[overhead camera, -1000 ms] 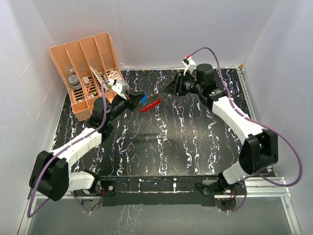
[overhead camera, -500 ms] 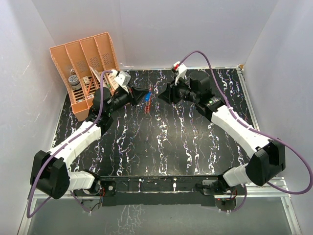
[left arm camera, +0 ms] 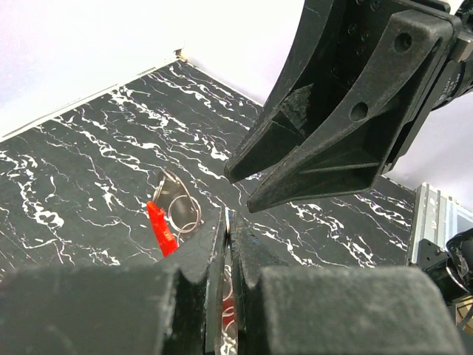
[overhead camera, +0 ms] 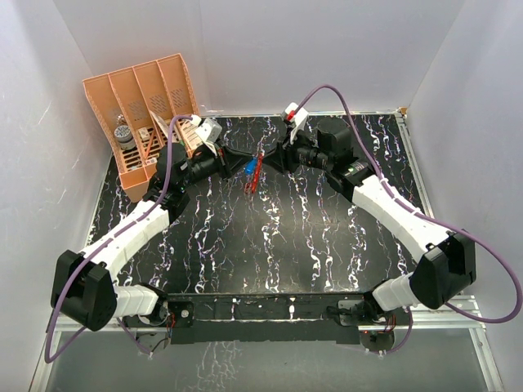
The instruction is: Put the keys on the keyring
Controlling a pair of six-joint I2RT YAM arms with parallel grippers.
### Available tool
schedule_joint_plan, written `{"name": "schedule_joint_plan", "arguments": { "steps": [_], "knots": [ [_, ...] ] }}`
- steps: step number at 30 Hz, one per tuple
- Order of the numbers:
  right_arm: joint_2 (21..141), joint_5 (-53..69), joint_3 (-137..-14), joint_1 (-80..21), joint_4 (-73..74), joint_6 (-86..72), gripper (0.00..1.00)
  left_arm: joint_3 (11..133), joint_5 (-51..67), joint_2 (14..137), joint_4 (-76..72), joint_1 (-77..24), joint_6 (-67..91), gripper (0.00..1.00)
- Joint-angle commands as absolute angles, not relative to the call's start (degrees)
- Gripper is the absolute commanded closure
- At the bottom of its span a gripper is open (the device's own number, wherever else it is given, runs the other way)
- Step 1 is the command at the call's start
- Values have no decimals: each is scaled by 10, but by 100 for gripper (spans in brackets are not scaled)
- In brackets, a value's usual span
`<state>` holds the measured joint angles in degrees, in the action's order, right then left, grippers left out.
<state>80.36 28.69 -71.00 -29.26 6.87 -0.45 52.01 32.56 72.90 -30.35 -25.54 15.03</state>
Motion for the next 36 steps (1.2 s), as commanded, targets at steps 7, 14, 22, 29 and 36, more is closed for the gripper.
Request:
{"name": "schedule_joint_plan", "arguments": {
  "steps": [7,14,22,29,36],
  "knots": [
    [806,364,-689,-296,7,80,74,547,347,725,-321,-249,161,100],
    [807,376,-687,-300,4,93,74,551,356,731,-326,-249,167,100],
    [823,376,-701,-312,10,102,76,558,369,738,-333,-249,177,100],
    [830,359,-706,-317,5,106,79,573,403,743,-327,-249,188,100],
    [825,346,-708,-317,6,110,80,589,436,744,-299,-248,189,100]
  ]
}}
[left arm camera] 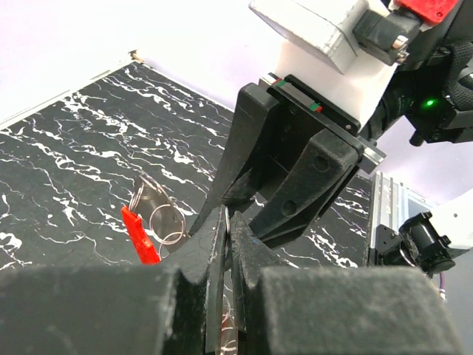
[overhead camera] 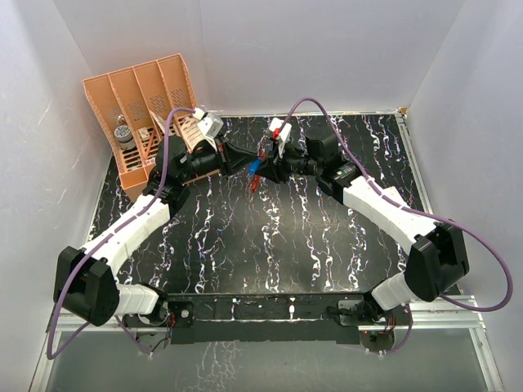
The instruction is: Put the keys on the keyring
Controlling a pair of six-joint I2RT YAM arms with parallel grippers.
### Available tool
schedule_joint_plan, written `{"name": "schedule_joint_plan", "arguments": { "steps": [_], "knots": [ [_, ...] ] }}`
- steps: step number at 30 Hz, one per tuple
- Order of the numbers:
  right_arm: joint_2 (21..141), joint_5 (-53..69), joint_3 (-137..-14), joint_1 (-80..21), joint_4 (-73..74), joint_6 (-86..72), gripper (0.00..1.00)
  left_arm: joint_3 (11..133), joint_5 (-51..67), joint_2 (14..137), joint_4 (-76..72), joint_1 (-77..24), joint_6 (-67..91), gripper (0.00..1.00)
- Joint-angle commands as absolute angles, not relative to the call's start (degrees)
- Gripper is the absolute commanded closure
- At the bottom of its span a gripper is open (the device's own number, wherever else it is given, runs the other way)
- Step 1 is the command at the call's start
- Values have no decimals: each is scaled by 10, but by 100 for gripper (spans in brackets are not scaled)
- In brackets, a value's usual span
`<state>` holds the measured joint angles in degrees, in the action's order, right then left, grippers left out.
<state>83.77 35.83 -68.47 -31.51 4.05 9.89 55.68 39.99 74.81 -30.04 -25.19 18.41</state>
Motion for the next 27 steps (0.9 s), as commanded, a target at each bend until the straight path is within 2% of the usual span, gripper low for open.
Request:
{"name": "schedule_joint_plan", "arguments": {
  "steps": [1,14,25,27],
  "knots": [
    [821,343,-707,-317,7,111,80,591,438,743,-293,-247,189,100],
    [773,327,-687,-317,3,135,82,596,447,744,-284,-236,209,100],
    [795,350,-698,-317,6,130,84,602,460,758,-310,-235,232,100],
    [795,354,-697,-317,0,126,87,602,464,762,-319,-235,239,100]
  ]
}}
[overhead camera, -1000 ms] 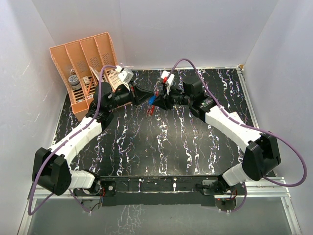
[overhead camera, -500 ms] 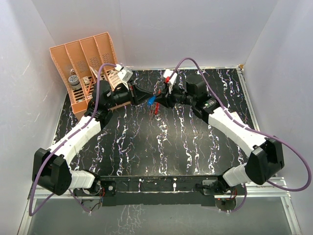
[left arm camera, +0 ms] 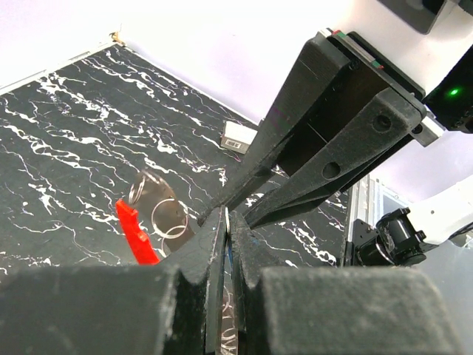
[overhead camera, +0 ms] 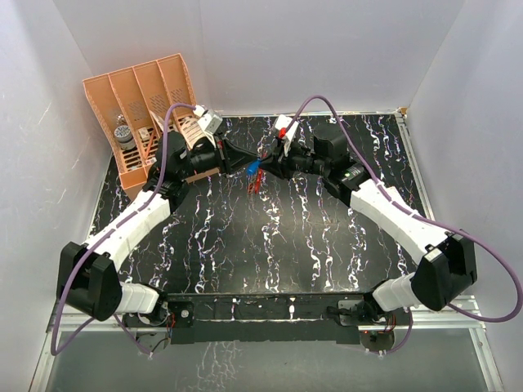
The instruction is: Put the keys on the keyring
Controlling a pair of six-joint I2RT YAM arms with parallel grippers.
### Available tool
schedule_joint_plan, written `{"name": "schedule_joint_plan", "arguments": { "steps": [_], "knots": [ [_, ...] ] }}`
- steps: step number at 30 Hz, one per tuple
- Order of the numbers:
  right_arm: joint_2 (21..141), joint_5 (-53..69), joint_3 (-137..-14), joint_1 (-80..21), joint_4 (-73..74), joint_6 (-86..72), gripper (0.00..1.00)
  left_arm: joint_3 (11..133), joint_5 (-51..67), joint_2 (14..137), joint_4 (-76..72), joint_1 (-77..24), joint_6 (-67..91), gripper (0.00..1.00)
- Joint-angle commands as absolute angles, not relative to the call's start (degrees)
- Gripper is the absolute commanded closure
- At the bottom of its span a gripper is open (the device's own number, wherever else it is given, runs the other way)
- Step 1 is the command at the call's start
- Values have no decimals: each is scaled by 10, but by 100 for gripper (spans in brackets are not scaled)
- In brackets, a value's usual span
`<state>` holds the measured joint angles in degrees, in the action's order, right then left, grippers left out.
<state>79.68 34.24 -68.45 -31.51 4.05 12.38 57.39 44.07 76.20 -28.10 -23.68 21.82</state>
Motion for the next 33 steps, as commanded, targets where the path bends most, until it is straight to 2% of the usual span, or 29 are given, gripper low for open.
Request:
{"name": "schedule_joint_plan", "arguments": {
  "steps": [1,6,16,24,33],
  "knots": [
    [795,356,-697,-317,-2,125,89,602,466,764,-322,-235,243,100],
    [796,358,-693,-317,-11,123,100,600,466,769,-326,-235,246,100],
    [756,335,-641,-317,-84,86,100,596,425,762,-301,-224,248,100],
    [733,302,-634,-316,-88,83,100,546,417,761,-384,-174,338,100],
    [730,303,-637,-316,-102,76,100,533,445,788,-434,-170,379,100]
  ]
}}
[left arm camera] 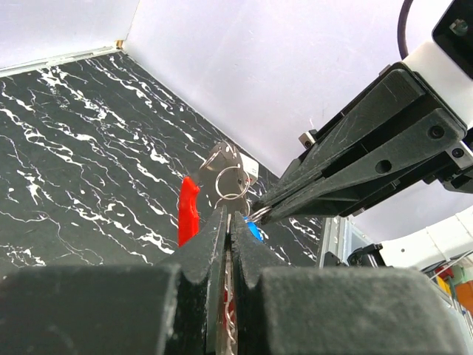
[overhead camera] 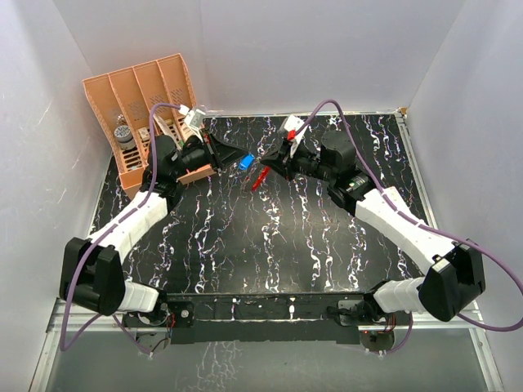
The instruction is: Put the keys on the keyring
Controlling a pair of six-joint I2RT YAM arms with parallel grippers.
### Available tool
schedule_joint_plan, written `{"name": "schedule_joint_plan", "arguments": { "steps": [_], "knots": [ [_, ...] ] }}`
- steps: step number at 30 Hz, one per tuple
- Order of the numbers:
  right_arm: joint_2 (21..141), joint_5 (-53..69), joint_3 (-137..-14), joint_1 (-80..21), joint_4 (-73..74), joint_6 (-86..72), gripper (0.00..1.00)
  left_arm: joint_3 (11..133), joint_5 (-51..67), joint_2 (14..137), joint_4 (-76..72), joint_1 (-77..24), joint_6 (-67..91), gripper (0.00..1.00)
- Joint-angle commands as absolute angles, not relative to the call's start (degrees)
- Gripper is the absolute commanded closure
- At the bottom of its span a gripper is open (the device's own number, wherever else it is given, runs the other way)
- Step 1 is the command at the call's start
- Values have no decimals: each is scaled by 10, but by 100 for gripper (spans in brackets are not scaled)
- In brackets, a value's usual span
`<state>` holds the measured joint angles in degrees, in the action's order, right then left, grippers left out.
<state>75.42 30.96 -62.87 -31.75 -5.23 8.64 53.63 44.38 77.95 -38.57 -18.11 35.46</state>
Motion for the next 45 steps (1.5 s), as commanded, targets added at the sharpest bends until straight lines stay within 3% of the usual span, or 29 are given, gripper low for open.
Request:
{"name": "schedule_joint_plan", "arguments": {
  "steps": [1,19,26,45],
  "knots": [
    [730,302,-637,-316,-107,72,100,532,445,794,-435,-170,380,100],
    [756,279,-573,-316,-341,-53,100,492,438,852,-656,-170,553,100],
    [779,280,-571,-316,-369,-68,100,490,429,891,-772,-170,650,100],
    [814,286,-585,-322,-393,-78,100,490,421,901,-781,-187,670,100]
  ]
}}
